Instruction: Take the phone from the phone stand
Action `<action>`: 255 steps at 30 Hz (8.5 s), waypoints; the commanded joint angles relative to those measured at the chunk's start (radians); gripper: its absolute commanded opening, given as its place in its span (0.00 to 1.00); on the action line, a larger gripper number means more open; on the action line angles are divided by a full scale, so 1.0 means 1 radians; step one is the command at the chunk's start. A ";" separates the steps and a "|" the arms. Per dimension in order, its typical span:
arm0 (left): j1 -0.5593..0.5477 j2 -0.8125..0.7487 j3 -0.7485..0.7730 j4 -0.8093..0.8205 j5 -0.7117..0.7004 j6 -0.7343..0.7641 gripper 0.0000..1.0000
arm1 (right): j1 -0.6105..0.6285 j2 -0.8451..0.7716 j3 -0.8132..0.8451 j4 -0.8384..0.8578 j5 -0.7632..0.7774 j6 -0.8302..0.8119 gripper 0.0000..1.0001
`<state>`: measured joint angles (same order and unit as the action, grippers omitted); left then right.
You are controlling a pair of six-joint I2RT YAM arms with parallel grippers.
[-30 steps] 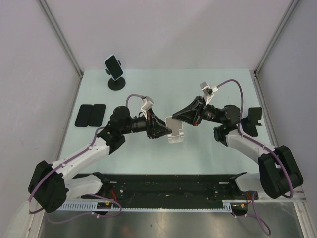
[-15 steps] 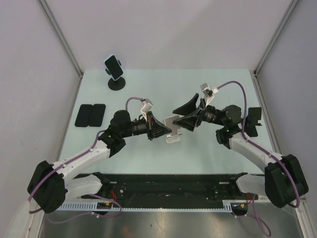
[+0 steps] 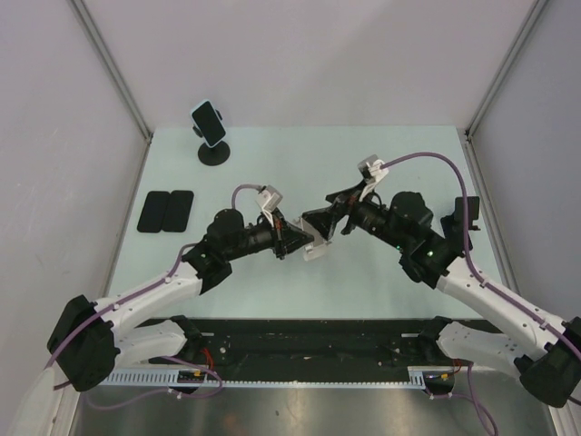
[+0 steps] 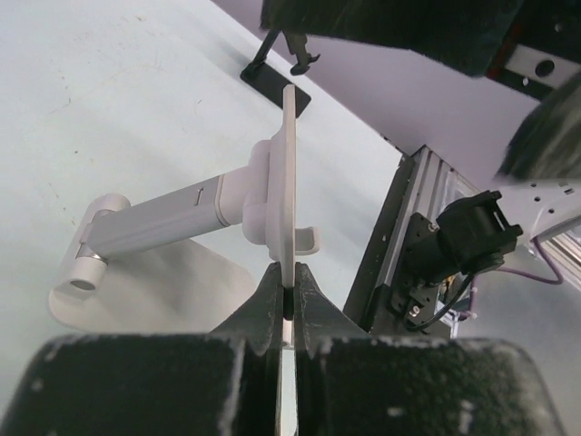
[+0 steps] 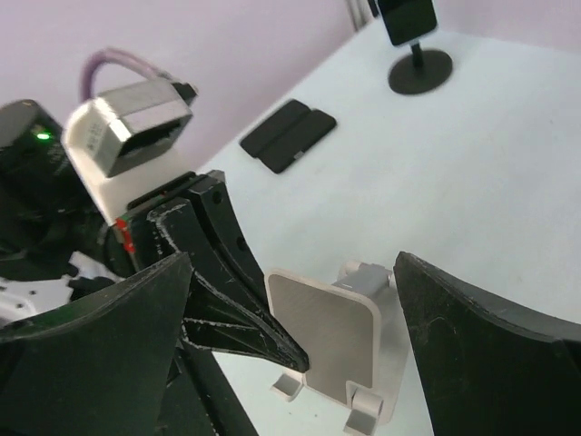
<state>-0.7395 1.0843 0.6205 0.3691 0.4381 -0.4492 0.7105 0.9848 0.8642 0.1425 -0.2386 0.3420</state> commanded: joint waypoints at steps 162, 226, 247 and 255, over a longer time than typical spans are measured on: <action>0.210 -0.296 0.113 -0.590 -0.621 0.400 1.00 | -0.758 0.034 0.058 -0.291 0.164 -0.424 1.00; 0.779 0.760 1.104 -0.421 0.034 0.638 0.00 | -0.674 -0.319 -0.240 -0.106 -0.245 -0.144 0.94; 0.197 0.244 0.582 -0.417 -0.265 0.411 0.00 | -0.334 -0.339 -0.215 -0.173 -0.021 -0.192 0.94; 0.025 0.138 0.476 -0.417 -0.355 0.290 0.00 | -0.065 -0.263 -0.205 -0.109 0.237 -0.256 1.00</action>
<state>-0.6563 1.3209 1.1011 -0.1928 0.1478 -0.0845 0.5320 0.6815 0.6193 -0.0284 -0.1883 0.1444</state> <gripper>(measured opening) 0.137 0.991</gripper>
